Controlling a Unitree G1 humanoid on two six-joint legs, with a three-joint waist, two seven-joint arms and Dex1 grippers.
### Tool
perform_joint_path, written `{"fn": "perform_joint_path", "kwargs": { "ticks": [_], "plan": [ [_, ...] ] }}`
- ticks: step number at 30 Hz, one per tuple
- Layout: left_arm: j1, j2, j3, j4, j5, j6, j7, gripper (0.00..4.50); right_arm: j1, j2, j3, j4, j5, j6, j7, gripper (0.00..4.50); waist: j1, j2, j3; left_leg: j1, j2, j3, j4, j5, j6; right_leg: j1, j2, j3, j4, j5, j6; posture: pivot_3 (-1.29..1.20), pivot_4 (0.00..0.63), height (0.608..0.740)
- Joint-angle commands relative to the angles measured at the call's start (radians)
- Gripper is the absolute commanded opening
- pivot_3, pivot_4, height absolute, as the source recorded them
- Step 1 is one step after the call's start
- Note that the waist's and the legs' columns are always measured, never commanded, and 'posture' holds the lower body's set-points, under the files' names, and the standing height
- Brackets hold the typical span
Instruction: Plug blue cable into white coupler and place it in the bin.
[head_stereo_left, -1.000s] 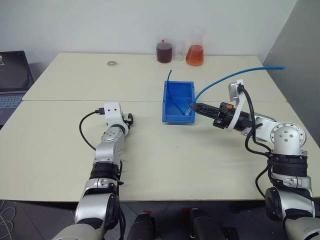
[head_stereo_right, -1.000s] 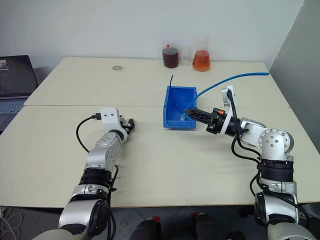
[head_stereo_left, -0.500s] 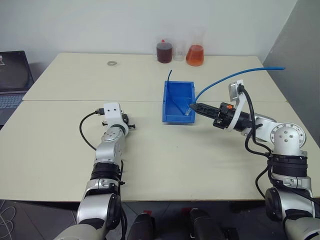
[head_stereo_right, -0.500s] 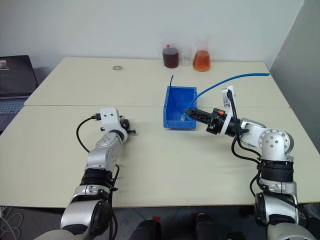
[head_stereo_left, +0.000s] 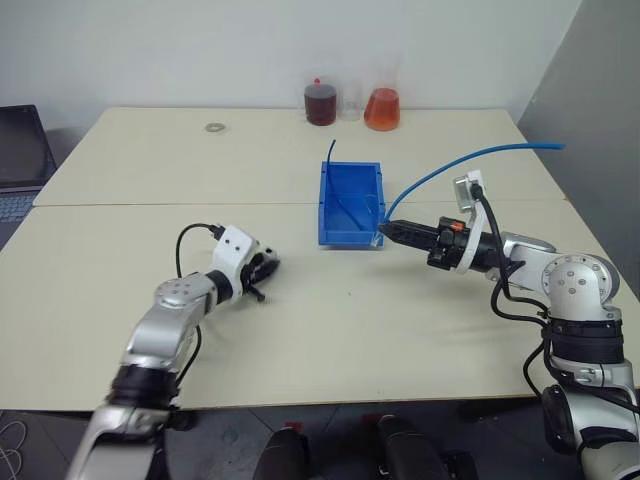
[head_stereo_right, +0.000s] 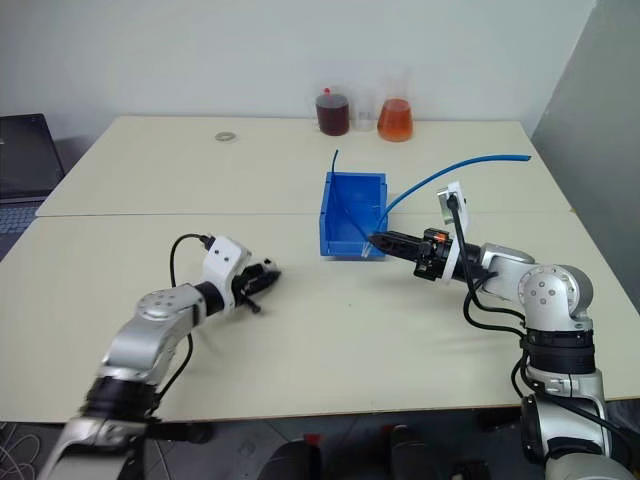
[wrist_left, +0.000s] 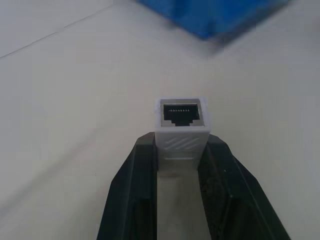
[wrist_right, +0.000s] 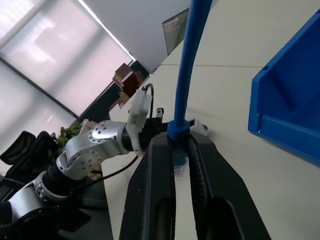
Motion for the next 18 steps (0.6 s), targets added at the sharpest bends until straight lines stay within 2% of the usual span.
{"fn": "perform_joint_path", "kwargs": {
  "ticks": [1, 5, 10, 14, 18],
  "plan": [
    [0.011, 0.003, -0.059, -0.056, -0.044, -0.154, -0.221, 0.78, -0.022, -0.032, 0.053, -0.066, -0.052, -0.062, 0.082, 0.13, 0.006, 0.001, 0.001, 0.001, -0.001, 0.001, 0.0, 0.0, 0.0, 0.0, 0.0, 0.001, 0.0, 0.0, 0.0, 0.0, 0.15, 0.74],
    [-0.054, -0.088, -0.14, 0.121, 0.002, -0.321, -0.344, 0.78, -0.035, -0.087, 0.17, -0.11, -0.162, -0.139, 0.186, 0.13, 0.013, 0.001, 0.001, 0.0, -0.001, 0.0, 0.001, 0.0, 0.0, 0.001, 0.0, 0.0, 0.0, -0.002, 0.004, 0.0, 0.15, 0.74],
    [-0.14, -0.156, -0.196, 0.359, 0.085, -0.511, -0.42, 0.78, -0.005, -0.131, 0.278, -0.169, -0.294, -0.261, 0.261, 0.13, 0.008, 0.001, 0.001, 0.0, 0.0, 0.0, 0.002, 0.0, 0.0, 0.001, 0.001, 0.0, -0.001, -0.002, 0.004, 0.0, 0.15, 0.74],
    [-0.204, -0.188, -0.221, 0.53, 0.134, -0.618, -0.469, 0.78, 0.067, -0.103, 0.328, -0.236, -0.38, -0.38, 0.259, 0.13, 0.008, 0.001, 0.0, 0.0, 0.0, 0.0, 0.002, 0.0, 0.0, 0.001, 0.001, 0.0, 0.0, 0.0, 0.001, 0.0, 0.15, 0.74],
    [-0.232, -0.2, -0.215, 0.594, 0.14, -0.657, -0.504, 0.78, 0.102, -0.049, 0.376, -0.216, -0.469, -0.498, 0.249, 0.13, 0.008, 0.001, 0.0, 0.001, 0.0, 0.0, 0.003, 0.0, 0.0, 0.001, 0.001, 0.001, 0.001, -0.001, 0.002, 0.0, 0.15, 0.74]
  ]
}}
